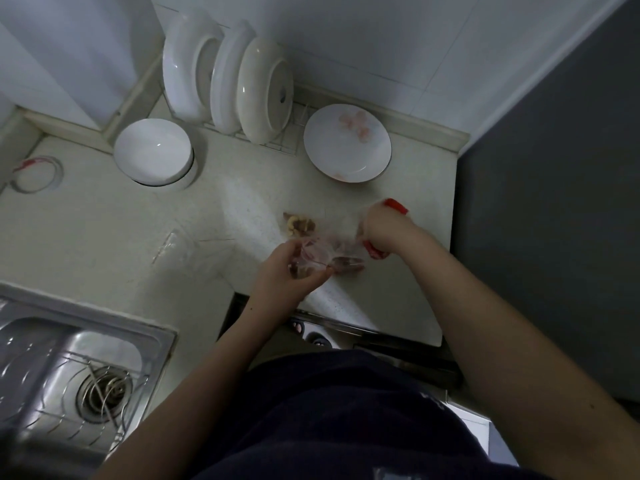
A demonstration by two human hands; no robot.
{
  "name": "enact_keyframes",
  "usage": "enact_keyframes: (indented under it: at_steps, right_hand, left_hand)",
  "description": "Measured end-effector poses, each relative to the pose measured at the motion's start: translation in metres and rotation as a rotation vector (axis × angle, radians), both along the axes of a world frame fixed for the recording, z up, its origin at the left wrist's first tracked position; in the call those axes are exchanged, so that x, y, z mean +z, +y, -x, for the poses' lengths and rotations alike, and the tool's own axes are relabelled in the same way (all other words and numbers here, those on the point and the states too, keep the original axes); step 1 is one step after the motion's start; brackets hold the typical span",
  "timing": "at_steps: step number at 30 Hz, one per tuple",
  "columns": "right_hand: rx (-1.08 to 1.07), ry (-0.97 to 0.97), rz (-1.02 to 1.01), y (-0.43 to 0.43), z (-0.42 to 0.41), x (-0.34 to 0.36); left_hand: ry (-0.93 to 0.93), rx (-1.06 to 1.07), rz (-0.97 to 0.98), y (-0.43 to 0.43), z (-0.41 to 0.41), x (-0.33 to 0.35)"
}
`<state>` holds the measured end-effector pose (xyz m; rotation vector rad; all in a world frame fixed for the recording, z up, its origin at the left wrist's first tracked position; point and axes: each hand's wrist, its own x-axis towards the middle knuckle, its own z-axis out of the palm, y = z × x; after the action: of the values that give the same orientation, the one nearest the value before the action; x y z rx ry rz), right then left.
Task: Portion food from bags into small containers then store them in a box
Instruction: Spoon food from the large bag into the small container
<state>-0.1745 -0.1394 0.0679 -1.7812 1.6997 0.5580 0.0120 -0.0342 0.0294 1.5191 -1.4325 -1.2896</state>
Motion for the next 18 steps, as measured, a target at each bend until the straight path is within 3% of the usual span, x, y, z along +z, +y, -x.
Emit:
enact_keyframes:
  at_steps: [4,9,12,18]
  right_hand:
    - [-0.316,-0.126,-0.045,0.01,0.04,0.001]
    - [-0.907,-0.547,-0.118,0.039,0.063,-0.004]
    - [-0.914,-0.571,-0.138,0.054,0.07,-0.005]
    - [-0.848,-0.515,0.096,0.068,0.086,-0.005]
  left_hand:
    - [-0.006,-0.006,-0.008,0.0,0.002,-0.003]
    - [-0.023,-0.044,-0.036,-0.003,0.007,-0.009]
    - [-0.043,-0.093,-0.035,-0.005,0.01,-0.009]
    - [-0.023,-0.11,-0.043,-0.005,0.015,-0.008]
